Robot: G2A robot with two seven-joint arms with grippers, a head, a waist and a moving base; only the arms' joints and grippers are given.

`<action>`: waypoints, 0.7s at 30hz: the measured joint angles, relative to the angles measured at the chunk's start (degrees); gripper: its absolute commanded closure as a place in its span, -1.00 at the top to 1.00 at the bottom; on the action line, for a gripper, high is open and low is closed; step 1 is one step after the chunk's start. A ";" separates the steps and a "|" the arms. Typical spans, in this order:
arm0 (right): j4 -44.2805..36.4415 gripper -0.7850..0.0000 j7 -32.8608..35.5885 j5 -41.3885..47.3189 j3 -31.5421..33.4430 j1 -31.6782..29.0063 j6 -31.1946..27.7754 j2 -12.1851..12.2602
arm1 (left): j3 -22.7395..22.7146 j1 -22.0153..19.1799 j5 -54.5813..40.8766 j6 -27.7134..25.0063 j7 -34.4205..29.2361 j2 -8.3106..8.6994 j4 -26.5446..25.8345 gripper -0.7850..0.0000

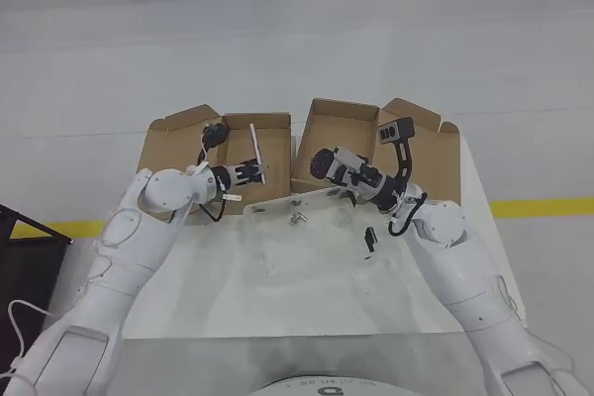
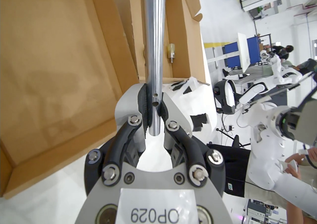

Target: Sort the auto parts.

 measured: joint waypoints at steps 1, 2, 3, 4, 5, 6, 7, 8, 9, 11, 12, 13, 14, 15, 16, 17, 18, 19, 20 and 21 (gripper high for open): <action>0.00 1.00 0.00 0.00 0.00 0.00 0.00 0.00 | 1.26 -1.46 0.46 0.56 0.70 -0.51 2.26 -1.00; 0.00 1.00 0.00 0.00 0.00 0.00 0.00 0.00 | 2.22 -2.52 1.17 1.01 1.10 -0.86 3.95 -1.00; 0.00 1.00 0.00 0.00 0.00 0.00 0.00 0.00 | 3.17 -3.49 1.97 1.41 1.36 -1.21 5.57 -1.00; 0.00 1.00 0.00 0.00 0.00 0.00 0.00 0.00 | 4.28 -4.60 2.34 1.84 1.50 -1.69 7.64 -1.00; 0.00 1.00 0.00 0.00 0.00 0.00 0.00 0.00 | 5.01 -5.34 2.33 2.09 1.53 -2.04 9.18 -1.00; 0.00 1.00 0.00 0.00 0.00 0.00 0.00 0.00 | 5.68 -6.06 2.41 2.27 1.60 -2.38 10.67 -1.00; 0.00 1.00 0.00 0.00 0.00 0.00 0.00 0.00 | 6.49 -6.88 2.51 2.45 1.83 -2.81 12.63 -1.00; 0.00 1.00 0.00 0.00 0.00 0.00 0.00 0.00 | 7.06 -7.44 2.53 2.52 2.02 -3.14 14.04 -1.00; 0.00 1.00 0.00 0.00 0.00 0.00 0.00 0.00 | 7.62 -7.97 2.68 2.60 2.19 -3.46 15.40 -1.00; 0.00 1.00 0.00 0.00 0.00 0.00 0.00 0.00 | 8.80 -9.12 3.03 2.47 2.85 -4.18 18.23 -0.75; 0.00 1.00 0.00 0.00 0.00 0.00 0.00 0.00 | 9.23 -9.56 3.11 2.33 3.08 -4.47 19.33 -0.65; 0.00 1.00 0.00 0.00 0.00 0.00 0.00 0.00 | 9.74 -10.17 3.20 2.16 3.27 -4.84 20.65 -0.51; 0.00 1.00 0.00 0.00 0.00 0.00 0.00 0.00 | 10.06 -10.60 3.17 1.97 3.38 -5.11 21.50 -0.36; 0.00 1.00 0.00 0.00 0.00 0.00 0.00 0.00 | 10.31 -10.97 3.07 1.77 3.49 -5.36 22.26 -0.15; 0.00 1.00 0.00 0.00 0.00 0.00 0.00 0.00 | 10.60 -11.42 2.97 1.49 3.64 -5.65 23.16 -0.02; 0.00 1.00 0.00 0.00 0.00 0.00 0.00 0.00 | 10.78 -11.69 2.90 1.29 3.76 -5.86 23.76 0.28; 0.00 1.00 0.00 0.00 0.00 0.00 0.00 0.00 | 10.94 -11.90 2.86 1.08 3.87 -6.04 24.28 0.34; 0.00 1.00 0.00 0.00 0.00 0.00 0.00 0.00 | 11.14 -12.09 2.86 0.77 4.00 -6.25 24.87 0.44; 0.00 1.00 0.00 0.00 0.00 0.00 0.00 0.00 | 11.25 -12.19 2.86 0.51 4.05 -6.39 25.25 0.88; 0.00 1.00 0.00 0.00 0.00 0.00 0.00 0.00 | 11.31 -12.26 2.82 0.23 4.10 -6.51 25.61 1.00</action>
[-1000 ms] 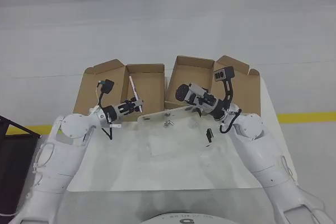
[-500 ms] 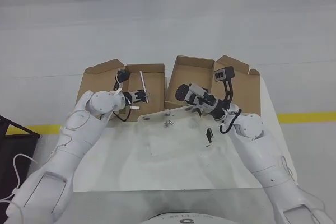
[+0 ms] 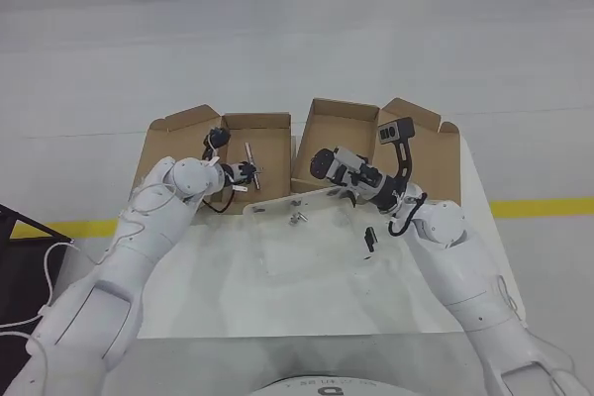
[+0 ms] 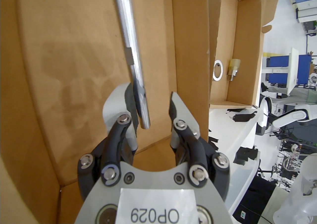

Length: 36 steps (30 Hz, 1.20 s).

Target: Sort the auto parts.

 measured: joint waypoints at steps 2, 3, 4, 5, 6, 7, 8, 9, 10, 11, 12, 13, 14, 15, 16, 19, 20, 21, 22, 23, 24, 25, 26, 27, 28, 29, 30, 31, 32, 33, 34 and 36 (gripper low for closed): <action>0.00 1.00 0.00 0.00 0.00 0.00 0.00 0.00 | -0.08 -0.04 -0.27 -0.71 0.24 -0.18 0.59 1.00; 0.00 1.00 0.00 0.00 0.00 0.00 0.00 0.00 | -0.21 -0.01 -0.44 -1.01 0.39 -0.22 0.74 1.00; 0.00 1.00 0.00 0.00 0.00 0.00 0.00 0.00 | -0.54 0.08 -0.79 -1.47 0.74 -0.22 0.80 1.00; 0.00 1.00 0.00 0.00 0.00 0.00 0.00 0.00 | -0.89 0.20 -1.07 -1.92 1.05 -0.18 0.72 1.00; 0.00 1.00 0.00 0.00 0.00 0.00 0.00 0.00 | -1.35 0.36 -1.42 -2.46 1.36 -0.08 0.50 1.00; 0.00 1.00 0.00 0.00 0.00 0.00 0.00 0.00 | -2.15 0.61 -1.97 -3.30 1.77 0.14 0.01 1.00; 0.00 1.00 0.00 0.00 0.00 0.00 0.00 0.00 | -2.86 0.90 -2.38 -4.06 2.08 0.37 -0.56 1.00; 0.00 1.00 0.00 0.00 0.00 0.00 0.00 0.00 | -3.68 1.27 -2.80 -4.90 2.38 0.64 -1.32 1.00; 0.00 1.00 0.00 0.00 0.00 0.00 0.00 0.00 | -4.95 1.95 -3.42 -6.13 2.79 1.11 -2.62 1.00; 0.00 1.00 0.00 0.00 0.00 0.00 0.00 0.00 | -6.06 2.61 -3.91 -7.19 3.06 1.53 -3.85 1.00; 0.00 1.00 0.00 0.00 0.00 0.00 0.00 0.00 | -7.31 3.42 -4.42 -8.29 3.25 2.00 -5.26 1.00; 0.00 1.00 0.00 0.00 0.00 0.00 0.00 0.00 | -9.14 4.76 -5.11 -9.70 3.33 2.71 -7.36 1.00; 0.00 1.00 0.00 0.00 0.00 0.00 0.00 0.00 | -10.61 5.94 -5.52 -10.70 3.32 3.29 -9.16 1.00; 0.00 1.00 0.00 0.00 0.00 0.00 0.00 0.00 | -12.17 7.30 -5.86 -11.62 3.13 3.90 -11.14 1.00; 0.00 1.00 0.00 0.00 0.00 0.00 0.00 0.00 | -14.28 9.36 -6.24 -12.90 2.59 4.72 -14.08 1.00; 0.00 1.00 0.00 0.00 0.00 0.00 0.00 0.00 | -19.63 15.44 -7.31 -15.38 0.40 6.70 -22.08 1.00; 0.00 1.00 0.00 0.00 0.00 0.00 0.00 0.00 | -21.07 17.39 -7.66 -15.80 -0.38 7.20 -24.54 1.00; 0.00 1.00 0.00 0.00 0.00 0.00 0.00 0.00 | -22.36 19.36 -8.14 -16.16 -1.29 7.63 -26.99 1.00; 0.00 1.00 0.00 0.00 0.00 0.00 0.00 0.00 | -23.59 21.54 -8.88 -16.43 -2.23 7.98 -29.71 1.00; 0.00 1.00 0.00 0.00 0.00 0.00 0.00 0.00 | -23.89 22.31 -9.10 -16.49 -2.48 8.06 -30.73 1.00; 0.00 1.00 0.00 0.00 0.00 0.00 0.00 0.00 | -23.89 22.38 -9.15 -16.49 -2.52 8.07 -30.81 1.00; 0.00 1.00 0.00 0.00 0.00 0.00 0.00 0.00 | -23.80 22.18 -9.13 -16.47 -2.48 8.05 -30.44 1.00; 0.00 1.00 0.00 0.00 0.00 0.00 0.00 0.00 | -23.74 22.07 -9.10 -16.45 -2.44 8.03 -30.24 1.00; 0.00 1.00 0.00 0.00 0.00 0.00 0.00 0.00 | -23.72 22.02 -9.08 -16.45 -2.42 8.03 -30.15 1.00; 0.00 1.00 0.00 0.00 0.00 0.00 0.00 0.00 | -23.72 22.01 -9.07 -16.44 -2.42 8.03 -30.14 1.00; 0.00 1.00 0.00 0.00 0.00 0.00 0.00 0.00 | -23.71 22.01 -9.07 -16.44 -2.41 8.02 -30.14 1.00; 0.00 1.00 0.00 0.00 0.00 0.00 0.00 0.00 | -23.71 22.01 -9.07 -16.44 -2.41 8.02 -30.14 1.00; 0.00 1.00 0.00 0.00 0.00 0.00 0.00 0.00 | -23.73 22.03 -9.04 -16.43 -2.38 8.03 -30.15 1.00; 0.00 1.00 0.00 0.00 0.00 0.00 0.00 0.00 | -23.81 22.28 -8.66 -16.45 -1.99 8.06 -30.37 1.00; 0.00 1.00 0.00 0.00 0.00 0.00 0.00 0.00 | -23.79 22.83 -7.50 -16.71 -0.87 8.12 -30.98 1.00; -0.07 1.00 -0.11 -0.08 0.00 -0.05 0.11 0.00 | -23.56 23.82 -4.50 -17.57 1.46 8.22 -32.48 1.00; -0.56 1.00 -1.07 -1.06 0.28 -0.26 0.77 0.06 | -23.20 25.55 2.15 -20.33 5.03 8.47 -35.63 1.00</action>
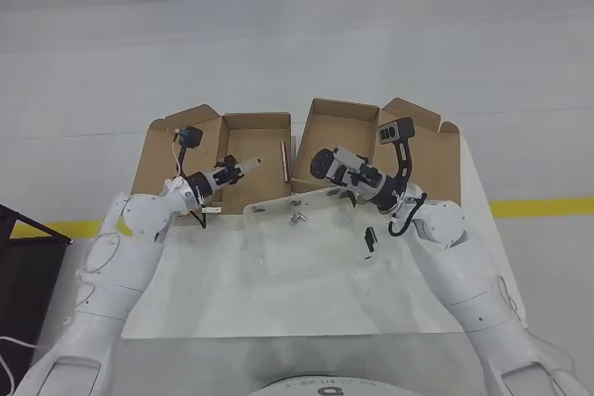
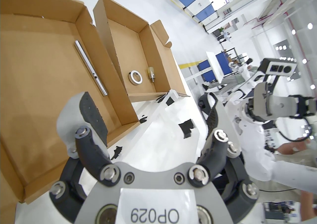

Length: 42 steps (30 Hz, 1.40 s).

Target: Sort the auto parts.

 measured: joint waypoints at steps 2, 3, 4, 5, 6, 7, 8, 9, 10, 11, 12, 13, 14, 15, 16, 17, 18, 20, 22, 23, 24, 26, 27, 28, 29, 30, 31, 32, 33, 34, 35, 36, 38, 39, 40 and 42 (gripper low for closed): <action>-0.58 1.00 -1.30 -0.48 1.23 -0.41 0.29 0.18 | 0.24 2.29 6.92 -3.65 3.30 0.29 -3.59 1.00; -0.67 1.00 -1.61 0.01 2.03 -0.66 0.30 0.29 | 0.28 3.27 9.37 -4.87 4.71 0.39 -4.95 1.00; -0.58 1.00 -1.96 0.65 3.33 -1.01 0.23 0.47 | 0.46 4.59 12.03 -6.22 6.65 0.45 -6.54 1.00; -0.43 1.00 -2.24 0.97 4.39 -1.29 0.15 0.61 | 0.68 5.57 13.41 -6.88 8.08 0.44 -7.46 1.00; -0.26 1.00 -2.55 1.20 5.46 -1.56 0.08 0.76 | 1.04 6.43 14.46 -7.27 9.27 0.41 -8.24 1.00; 0.05 1.00 -3.15 1.36 6.97 -1.88 -0.09 0.95 | 1.81 7.33 16.43 -7.71 10.45 0.36 -9.33 1.00; 0.29 1.00 -3.73 1.37 8.15 -2.10 -0.25 1.10 | 2.45 7.85 18.65 -7.77 11.44 0.31 -10.07 1.00; 0.54 1.00 -4.56 1.24 9.36 -2.31 -0.42 1.23 | 3.14 8.31 21.33 -7.53 12.79 0.24 -10.65 1.00; 0.82 1.00 -5.87 0.99 10.89 -2.56 -0.60 1.39 | 4.10 8.86 24.88 -6.79 15.03 0.08 -11.03 1.00; 0.95 1.00 -6.74 0.98 11.89 -2.72 -0.61 1.48 | 4.80 9.08 27.26 -6.00 16.81 -0.07 -11.06 1.00; 1.02 1.00 -7.42 1.21 12.77 -2.87 -0.56 1.56 | 5.48 9.12 29.56 -5.04 18.53 -0.23 -10.98 1.00; 1.06 1.00 -8.01 1.54 13.78 -3.07 -0.45 1.66 | 6.44 8.98 32.36 -3.68 20.57 -0.47 -10.80 1.00; 1.05 1.00 -8.26 1.58 14.39 -3.22 -0.43 1.73 | 7.11 8.76 34.28 -2.62 21.93 -0.64 -10.67 1.00; 0.98 1.00 -8.43 1.42 14.84 -3.38 -0.42 1.79 | 7.72 8.49 36.19 -1.57 23.20 -0.80 -10.61 1.00; 0.84 1.00 -8.60 1.05 15.22 -3.57 -0.42 1.85 | 8.50 8.20 38.85 -0.40 24.78 -0.97 -10.61 1.00; 0.72 1.00 -8.70 0.79 15.38 -3.70 -0.40 1.88 | 9.05 8.09 40.84 0.21 25.83 -1.06 -10.63 1.00; 0.62 1.00 -8.73 0.60 15.47 -3.80 -0.36 1.90 | 9.53 8.07 42.62 0.61 26.71 -1.14 -10.58 1.00; 0.54 1.00 -8.50 0.24 15.54 -3.97 -0.24 1.95 | 10.37 7.97 45.92 0.64 27.03 -1.19 -10.16 1.00; 0.72 1.00 -8.35 -0.29 15.50 -4.03 -0.33 1.98 | 11.12 7.96 49.25 0.56 26.22 -1.16 -9.87 1.00; 0.82 1.00 -8.34 -0.42 15.42 -4.03 -0.40 1.99 | 11.52 8.08 50.36 0.25 25.81 -1.16 -9.80 1.00; 0.93 1.00 -8.33 -0.44 15.35 -4.02 -0.46 1.98 | 11.91 8.23 51.30 -0.16 25.45 -1.16 -9.76 1.00; 1.25 1.00 -8.19 -0.13 15.26 -4.02 -0.58 1.97 | 12.87 8.60 53.06 -1.47 24.25 -1.14 -9.71 1.00; 1.41 1.00 -8.06 0.06 15.27 -4.02 -0.64 1.98 | 13.17 8.68 53.57 -1.69 23.79 -1.15 -9.67 1.00; 1.65 1.00 -7.87 0.27 15.32 -4.02 -0.73 1.99 | 13.61 8.74 54.03 -1.87 23.08 -1.20 -9.52 1.00; 1.83 1.00 -7.73 0.42 15.38 -4.01 -0.78 2.01 | 13.98 8.69 54.23 -2.00 22.43 -1.27 -9.33 1.00; 2.01 1.00 -7.56 0.57 15.42 -4.00 -0.83 2.02 | 14.33 8.53 54.44 -2.02 21.84 -1.34 -9.13 1.00; 2.22 1.00 -7.35 0.81 15.48 -3.98 -0.85 2.04 | 14.79 8.26 54.73 -1.90 21.17 -1.46 -8.85 1.00; 2.35 1.00 -7.18 1.00 15.51 -3.98 -0.87 2.05 | 15.03 8.09 54.60 -1.64 20.84 -1.57 -8.64 1.00; 2.45 1.00 -6.96 1.19 15.52 -3.97 -0.90 2.07 | 15.10 7.98 53.96 -1.18 20.69 -1.68 -8.49 1.00; 2.56 1.00 -6.57 1.45 15.52 -3.97 -0.95 2.08 | 15.10 7.93 53.12 -0.81 20.68 -1.74 -8.43 1.00; 2.62 1.00 -6.28 1.64 15.51 -3.97 -1.01 2.10 | 15.08 7.93 53.03 -0.75 20.69 -1.75 -8.43 1.00; 2.65 1.00 -6.10 1.75 15.49 -3.98 -1.04 2.10 | 15.06 7.93 53.12 -0.75 20.72 -1.75 -8.44 1.00; 2.66 1.00 -6.04 1.80 15.48 -3.99 -1.06 2.10 | 15.05 7.94 53.29 -0.79 20.74 -1.75 -8.45 1.00; 2.66 1.00 -6.04 1.79 15.48 -3.99 -1.06 2.10 | 15.05 7.95 53.30 -0.80 20.74 -1.74 -8.45 1.00; 2.65 1.00 -6.06 1.78 15.48 -3.99 -1.06 2.10 | 15.05 7.95 53.30 -0.81 20.74 -1.74 -8.46 1.00; 2.65 1.00 -6.06 1.78 15.48 -3.99 -1.05 2.10 | 15.05 7.95 53.30 -0.81 20.74 -1.74 -8.46 1.00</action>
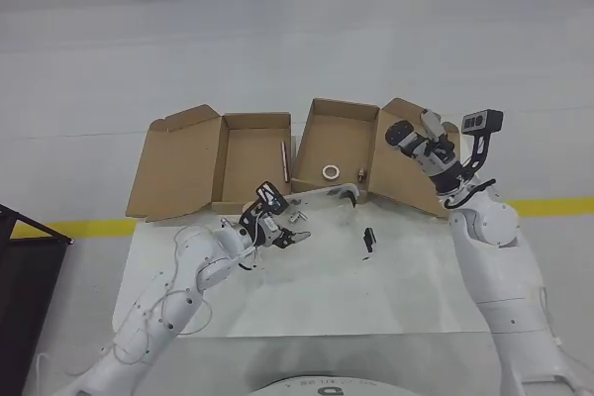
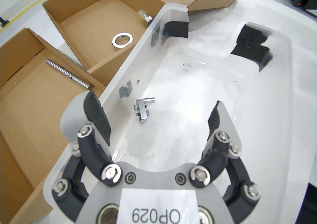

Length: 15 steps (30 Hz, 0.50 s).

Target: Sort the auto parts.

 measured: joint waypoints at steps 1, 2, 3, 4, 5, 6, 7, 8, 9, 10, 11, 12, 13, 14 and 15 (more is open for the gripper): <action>0.00 1.00 0.00 0.00 0.00 0.00 0.00 0.00 | 0.09 0.06 0.09 -0.10 -0.03 0.00 -0.07 1.00; 0.00 1.00 0.00 0.00 0.00 0.00 0.00 0.00 | 0.43 0.25 0.63 -0.53 -0.11 0.02 -0.29 1.00; 0.00 1.00 0.00 0.00 0.00 0.00 0.00 0.00 | 0.91 0.48 1.65 -1.22 -0.16 0.04 -0.54 1.00; 0.00 1.00 0.00 0.00 0.00 0.00 0.00 0.00 | 1.49 0.73 3.22 -2.00 -0.05 0.07 -0.74 0.89; 0.00 1.00 0.00 0.00 0.00 0.00 0.00 0.00 | 1.79 0.81 4.16 -2.35 0.23 0.08 -0.78 0.77; 0.00 1.00 0.00 0.00 0.00 0.00 0.00 0.00 | 2.01 0.82 4.83 -2.55 0.64 0.07 -0.81 0.44; 0.00 1.00 0.00 0.00 0.00 0.00 0.00 0.00 | 2.20 0.82 5.41 -2.56 1.24 0.03 -0.85 0.18; 0.00 1.00 0.00 0.00 0.00 0.00 0.00 0.00 | 2.31 0.84 5.81 -2.31 1.66 -0.01 -0.93 -0.02; 0.00 1.00 0.00 0.00 0.00 0.00 0.00 0.00 | 2.42 0.87 6.28 -1.85 2.02 -0.06 -1.03 -0.04; 0.00 1.00 0.00 0.00 0.00 0.00 0.00 0.00 | 2.58 0.92 7.00 -1.00 2.37 -0.13 -1.10 -0.05; 0.00 1.00 0.00 0.00 0.00 0.00 0.00 0.00 | 2.73 0.92 7.51 -0.26 2.54 -0.21 -1.08 -0.10; 0.00 1.00 0.00 0.00 0.00 0.00 0.00 0.00 | 2.92 0.86 7.95 0.53 2.64 -0.31 -0.97 -0.11; 0.00 1.00 0.00 0.00 0.00 0.00 0.00 0.00 | 3.25 0.67 8.44 1.50 2.72 -0.47 -0.70 -0.11; 0.00 1.00 0.00 0.00 0.00 0.00 0.00 0.00 | 3.57 0.45 8.76 2.05 2.76 -0.61 -0.41 -0.11; 0.00 1.00 0.00 0.00 0.00 0.00 0.00 0.00 | 3.94 0.17 8.97 2.46 2.77 -0.77 -0.02 -0.11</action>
